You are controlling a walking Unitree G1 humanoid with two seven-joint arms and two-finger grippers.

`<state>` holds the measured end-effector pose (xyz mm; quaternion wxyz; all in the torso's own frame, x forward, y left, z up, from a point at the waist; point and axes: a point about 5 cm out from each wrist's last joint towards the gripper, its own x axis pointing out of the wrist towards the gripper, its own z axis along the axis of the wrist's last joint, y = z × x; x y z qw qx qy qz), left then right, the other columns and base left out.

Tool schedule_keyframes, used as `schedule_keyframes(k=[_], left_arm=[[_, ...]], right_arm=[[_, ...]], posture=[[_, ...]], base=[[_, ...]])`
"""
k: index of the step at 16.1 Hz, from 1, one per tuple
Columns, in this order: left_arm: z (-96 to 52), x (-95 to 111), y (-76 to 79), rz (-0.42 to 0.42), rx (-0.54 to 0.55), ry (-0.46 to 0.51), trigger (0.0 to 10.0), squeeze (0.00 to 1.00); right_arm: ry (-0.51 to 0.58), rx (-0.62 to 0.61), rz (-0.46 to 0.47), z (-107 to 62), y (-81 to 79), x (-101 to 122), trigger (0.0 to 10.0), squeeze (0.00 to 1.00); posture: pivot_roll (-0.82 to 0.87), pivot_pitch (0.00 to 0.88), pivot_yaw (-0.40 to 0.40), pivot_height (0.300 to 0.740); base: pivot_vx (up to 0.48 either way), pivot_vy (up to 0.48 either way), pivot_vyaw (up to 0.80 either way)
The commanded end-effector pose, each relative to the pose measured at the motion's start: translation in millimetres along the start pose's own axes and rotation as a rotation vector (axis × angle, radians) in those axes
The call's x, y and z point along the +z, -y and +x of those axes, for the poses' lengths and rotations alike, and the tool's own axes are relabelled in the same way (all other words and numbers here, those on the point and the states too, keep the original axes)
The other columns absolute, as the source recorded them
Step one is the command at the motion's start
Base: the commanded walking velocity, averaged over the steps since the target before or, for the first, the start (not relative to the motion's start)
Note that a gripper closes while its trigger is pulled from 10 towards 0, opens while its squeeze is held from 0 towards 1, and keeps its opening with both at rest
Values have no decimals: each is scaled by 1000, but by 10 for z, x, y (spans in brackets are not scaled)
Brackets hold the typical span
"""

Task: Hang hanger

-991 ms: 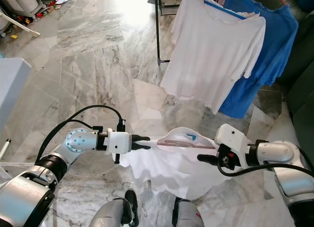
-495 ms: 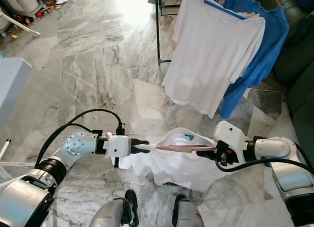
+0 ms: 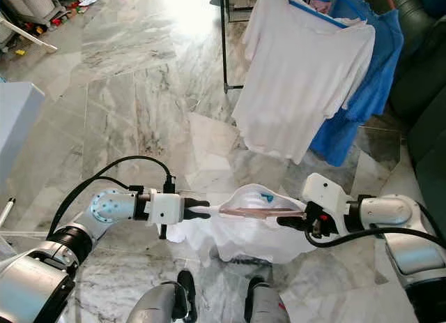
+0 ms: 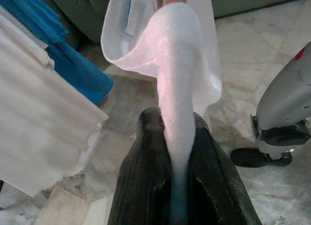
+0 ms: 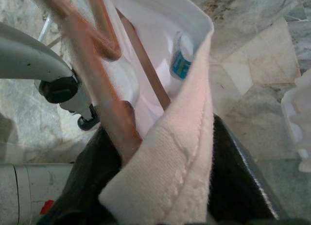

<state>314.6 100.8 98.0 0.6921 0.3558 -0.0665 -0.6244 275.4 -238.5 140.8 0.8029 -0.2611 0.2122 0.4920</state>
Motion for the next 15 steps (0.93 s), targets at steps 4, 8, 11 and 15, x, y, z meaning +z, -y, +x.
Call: schedule_keyframes(k=[4,8,11,15], left_arm=[[51,19,26,-1,-21,10,0,0],[55,13,34,-8,-26,7,0,0],[51,4,46,-10,-35,2,0,0],[52,2,55,-13,-35,3,0,0]], right_arm=[[-39,72,-177,89,-133,125,10000,1000],[-58,72,-189,60,-127,117,10000,933],[-57,49,-184,14,-47,132,0,114],[-74,66,-156,-8,-36,70,0,0]], posture=[[-186,264,89,740],[-188,264,89,740],[-190,264,91,740],[-187,263,86,740]], base=[[0,0,0],[0,0,0],[0,0,0],[0,0,0]])
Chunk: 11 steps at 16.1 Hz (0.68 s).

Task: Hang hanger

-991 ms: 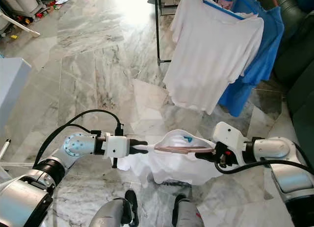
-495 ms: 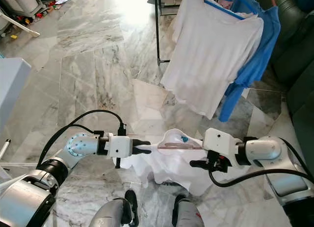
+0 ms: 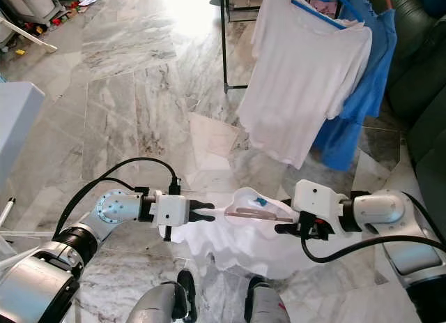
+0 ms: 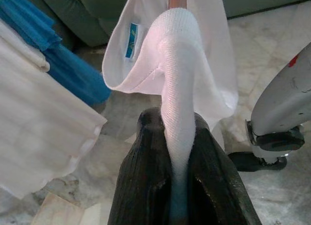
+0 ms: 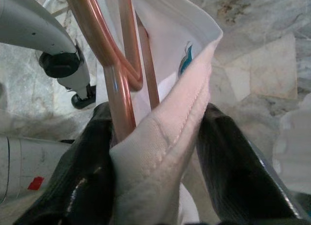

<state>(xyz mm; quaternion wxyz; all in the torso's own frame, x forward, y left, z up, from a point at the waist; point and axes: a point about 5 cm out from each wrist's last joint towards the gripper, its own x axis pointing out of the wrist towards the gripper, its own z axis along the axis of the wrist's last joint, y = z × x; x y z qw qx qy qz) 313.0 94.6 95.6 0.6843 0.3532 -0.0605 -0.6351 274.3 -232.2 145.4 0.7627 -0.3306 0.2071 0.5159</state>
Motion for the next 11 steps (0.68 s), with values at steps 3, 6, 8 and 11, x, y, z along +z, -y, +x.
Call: schedule_keyframes(k=[3,6,8,11], left_arm=[[-15,-18,30,-7,-5,-1,0,0],[-15,-16,29,-7,-5,0,0,0],[-12,-13,27,-7,-6,2,0,0],[-1,-4,24,-5,-9,6,0,0]], right_arm=[[8,46,28,21,-51,-13,0,0],[9,56,38,49,-82,-40,0,0],[8,55,44,41,-79,-52,0,0],[10,54,55,45,-88,-62,0,0]], posture=[[-185,265,87,740],[-185,264,89,740],[-186,265,90,740],[-187,266,91,740]], base=[[0,0,0],[0,0,0],[0,0,0],[0,0,0]])
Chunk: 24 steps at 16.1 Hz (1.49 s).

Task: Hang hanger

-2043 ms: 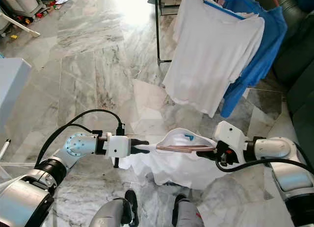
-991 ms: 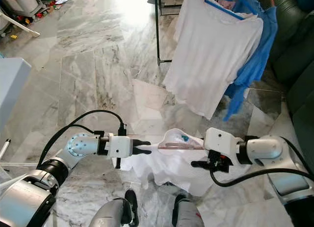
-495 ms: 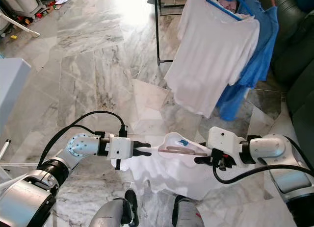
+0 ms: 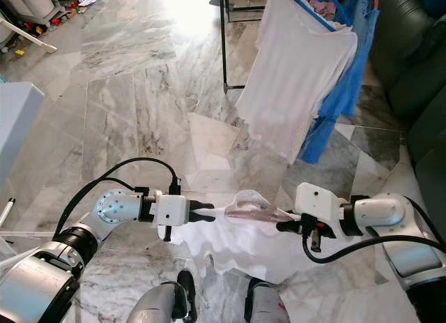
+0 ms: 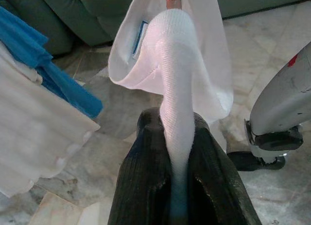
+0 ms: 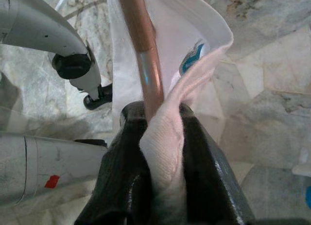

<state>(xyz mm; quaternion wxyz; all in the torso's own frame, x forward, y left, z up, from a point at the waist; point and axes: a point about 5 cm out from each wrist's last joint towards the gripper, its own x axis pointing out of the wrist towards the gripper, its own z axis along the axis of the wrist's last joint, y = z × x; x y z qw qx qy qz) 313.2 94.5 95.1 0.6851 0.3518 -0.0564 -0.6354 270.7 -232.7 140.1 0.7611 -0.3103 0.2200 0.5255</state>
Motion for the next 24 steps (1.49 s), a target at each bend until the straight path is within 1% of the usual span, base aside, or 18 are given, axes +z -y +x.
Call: schedule_keyframes(k=[1,5,6,7,9,10,11,12,14,17,19,20,22,23,24], left_arm=[[-3,2,23,3,-7,11,0,0],[12,8,27,5,-7,14,0,0],[15,8,27,7,-2,12,510,0],[16,7,28,9,1,11,510,0],[16,3,13,-6,32,14,4667,0],[10,2,-8,-2,54,8,10000,851],[7,-2,-24,-11,71,6,10000,1000],[4,-4,-35,-18,82,6,10000,1000],[-13,11,-135,-12,177,0,10000,1000],[-32,25,-201,-1,251,3,10000,1000],[-64,61,-305,19,367,18,10000,1000],[-76,72,-336,35,397,16,10000,1000],[-96,93,-399,18,449,34,10000,1000],[-94,99,-404,12,443,40,10000,1000],[-99,103,-425,-3,467,48,10000,1000]], right_arm=[[4,22,19,33,-45,-26,0,0],[22,11,36,50,-47,-32,0,0],[34,3,41,63,-46,-24,0,0],[40,-1,43,72,-46,-20,0,0],[65,-13,61,101,-60,-14,0,0],[66,-14,63,109,-69,-21,0,0],[66,-15,64,111,-70,-24,0,0],[67,-16,65,112,-69,-25,0,0],[75,-27,67,116,-60,-20,0,0],[86,-43,68,157,-65,-13,0,0],[95,-67,84,191,-81,-33,0,0],[97,-69,86,201,-91,-34,0,0],[97,-96,90,237,-95,-52,0,0],[99,-115,92,254,-87,-59,0,0],[113,-148,101,283,-71,-57,0,0]], posture=[[-187,266,91,740],[-188,263,92,740],[-188,261,92,740],[-188,261,92,740],[-186,258,91,740],[-188,257,91,740],[-188,257,91,740],[-187,256,92,740],[-185,256,92,740],[-185,251,93,740],[-187,249,91,740],[-188,249,91,740],[-188,250,92,740],[-188,249,90,740],[-188,249,90,740]], base=[[0,0,0],[0,0,0],[0,0,0],[0,0,0],[0,0,0],[0,0,0],[0,0,0],[0,0,0],[0,0,0],[0,0,0],[0,0,0],[0,0,0],[0,0,0],[0,0,0],[0,0,0]])
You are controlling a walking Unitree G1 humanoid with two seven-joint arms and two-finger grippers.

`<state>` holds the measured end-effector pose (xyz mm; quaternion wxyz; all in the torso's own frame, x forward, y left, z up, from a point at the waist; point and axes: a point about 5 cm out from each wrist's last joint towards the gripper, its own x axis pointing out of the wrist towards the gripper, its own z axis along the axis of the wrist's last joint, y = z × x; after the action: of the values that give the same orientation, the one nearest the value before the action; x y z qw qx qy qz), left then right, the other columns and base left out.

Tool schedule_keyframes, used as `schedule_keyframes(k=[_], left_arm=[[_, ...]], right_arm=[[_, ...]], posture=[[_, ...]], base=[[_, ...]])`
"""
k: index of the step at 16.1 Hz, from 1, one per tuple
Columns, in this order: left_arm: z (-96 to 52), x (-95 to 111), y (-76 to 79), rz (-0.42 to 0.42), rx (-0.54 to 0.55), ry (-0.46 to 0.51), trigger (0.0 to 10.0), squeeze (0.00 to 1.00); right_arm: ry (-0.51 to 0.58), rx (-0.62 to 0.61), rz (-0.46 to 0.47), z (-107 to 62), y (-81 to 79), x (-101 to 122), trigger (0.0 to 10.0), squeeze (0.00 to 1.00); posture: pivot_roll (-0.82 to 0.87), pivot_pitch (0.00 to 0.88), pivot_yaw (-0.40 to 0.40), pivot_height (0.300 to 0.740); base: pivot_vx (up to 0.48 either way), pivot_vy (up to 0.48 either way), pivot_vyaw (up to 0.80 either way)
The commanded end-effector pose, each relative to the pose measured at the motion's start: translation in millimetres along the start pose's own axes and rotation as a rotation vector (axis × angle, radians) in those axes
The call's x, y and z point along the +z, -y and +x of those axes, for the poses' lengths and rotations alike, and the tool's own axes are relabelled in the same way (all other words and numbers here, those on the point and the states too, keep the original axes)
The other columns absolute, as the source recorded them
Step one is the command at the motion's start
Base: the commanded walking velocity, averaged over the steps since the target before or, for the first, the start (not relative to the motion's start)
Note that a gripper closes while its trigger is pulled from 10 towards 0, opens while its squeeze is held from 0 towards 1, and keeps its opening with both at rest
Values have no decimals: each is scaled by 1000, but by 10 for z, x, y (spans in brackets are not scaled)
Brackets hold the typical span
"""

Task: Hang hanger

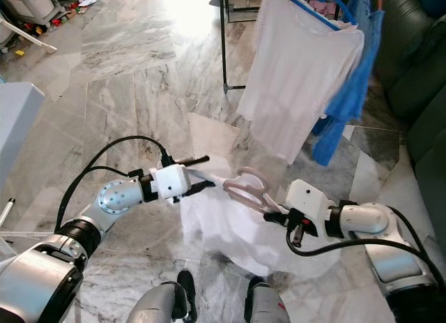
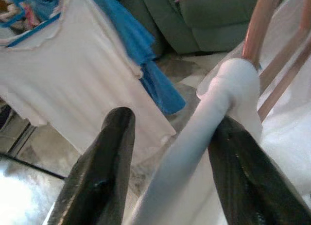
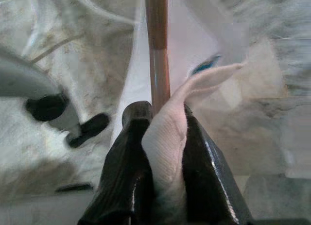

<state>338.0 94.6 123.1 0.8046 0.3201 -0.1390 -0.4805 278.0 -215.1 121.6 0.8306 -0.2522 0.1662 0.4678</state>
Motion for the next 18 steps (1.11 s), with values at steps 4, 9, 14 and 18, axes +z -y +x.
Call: schedule_keyframes(k=[4,9,14,18], left_arm=[[-30,8,-186,-92,144,18,10000,1000],[-128,-143,44,-231,43,-8,10000,1000],[-284,-287,201,-186,-48,-107,10000,1000],[-459,-520,99,-424,337,-225,10000,1000]], right_arm=[[-1,-63,42,119,-98,-103,0,0],[38,-184,117,194,-112,-147,0,0],[49,-186,132,215,-160,-149,0,0],[43,-341,213,301,-202,-218,0,0]], posture=[[-185,248,92,740],[-188,245,88,740],[-187,240,81,740],[-196,233,80,740]], base=[[0,0,0],[0,0,0],[0,0,0],[0,0,0]])
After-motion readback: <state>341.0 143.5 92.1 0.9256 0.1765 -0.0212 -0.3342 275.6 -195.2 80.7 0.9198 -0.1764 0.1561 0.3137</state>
